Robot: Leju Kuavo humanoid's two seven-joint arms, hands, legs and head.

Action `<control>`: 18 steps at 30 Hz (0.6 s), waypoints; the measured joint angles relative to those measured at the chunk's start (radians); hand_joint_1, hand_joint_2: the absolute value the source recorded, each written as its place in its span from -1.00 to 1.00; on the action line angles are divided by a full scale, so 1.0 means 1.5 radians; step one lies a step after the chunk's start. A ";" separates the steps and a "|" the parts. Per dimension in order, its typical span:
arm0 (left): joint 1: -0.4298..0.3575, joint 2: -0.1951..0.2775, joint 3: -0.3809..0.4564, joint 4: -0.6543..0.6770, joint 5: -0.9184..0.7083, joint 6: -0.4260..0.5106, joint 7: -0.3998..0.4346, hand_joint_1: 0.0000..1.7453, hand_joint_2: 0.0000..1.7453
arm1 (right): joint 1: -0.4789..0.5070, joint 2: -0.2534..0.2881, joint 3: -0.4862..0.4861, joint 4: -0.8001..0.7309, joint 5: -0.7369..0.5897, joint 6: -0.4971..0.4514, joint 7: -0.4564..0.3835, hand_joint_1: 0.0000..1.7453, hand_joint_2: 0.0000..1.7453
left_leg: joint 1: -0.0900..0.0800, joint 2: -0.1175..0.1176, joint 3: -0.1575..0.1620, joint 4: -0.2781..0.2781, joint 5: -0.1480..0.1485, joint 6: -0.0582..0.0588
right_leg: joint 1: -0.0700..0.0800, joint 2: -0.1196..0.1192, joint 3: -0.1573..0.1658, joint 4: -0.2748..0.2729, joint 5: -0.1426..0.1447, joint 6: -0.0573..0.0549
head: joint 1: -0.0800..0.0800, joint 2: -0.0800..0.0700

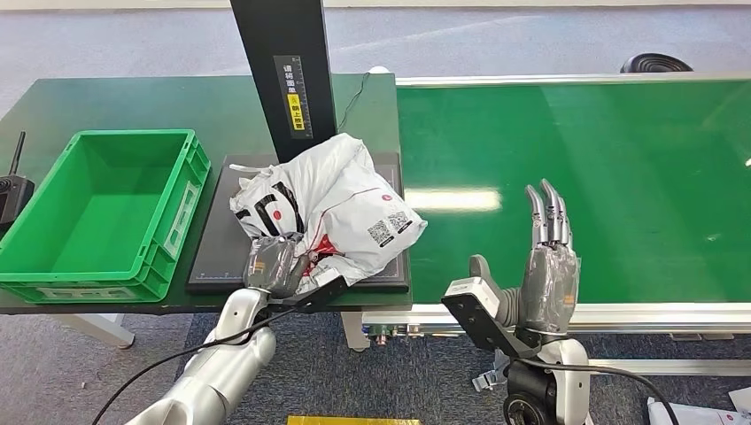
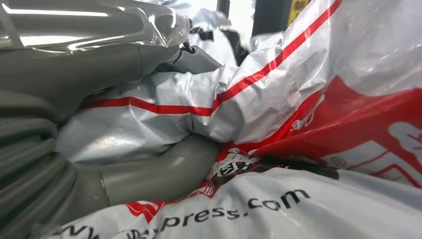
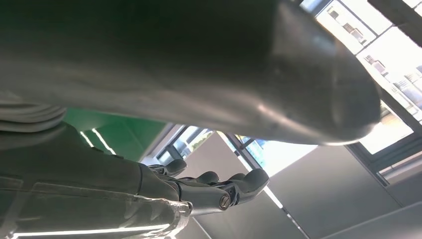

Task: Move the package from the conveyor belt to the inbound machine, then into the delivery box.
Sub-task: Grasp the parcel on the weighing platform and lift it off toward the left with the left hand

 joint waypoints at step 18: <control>-0.093 0.138 -0.040 -0.326 -0.118 -0.104 0.064 0.75 1.00 | -0.001 0.035 -0.003 0.059 -0.075 -0.023 -0.030 -1.00 -1.00 | 0.001 0.002 -0.006 0.000 0.000 0.000 | 0.001 0.001 -0.006 0.001 0.000 0.000 | 0.000 0.000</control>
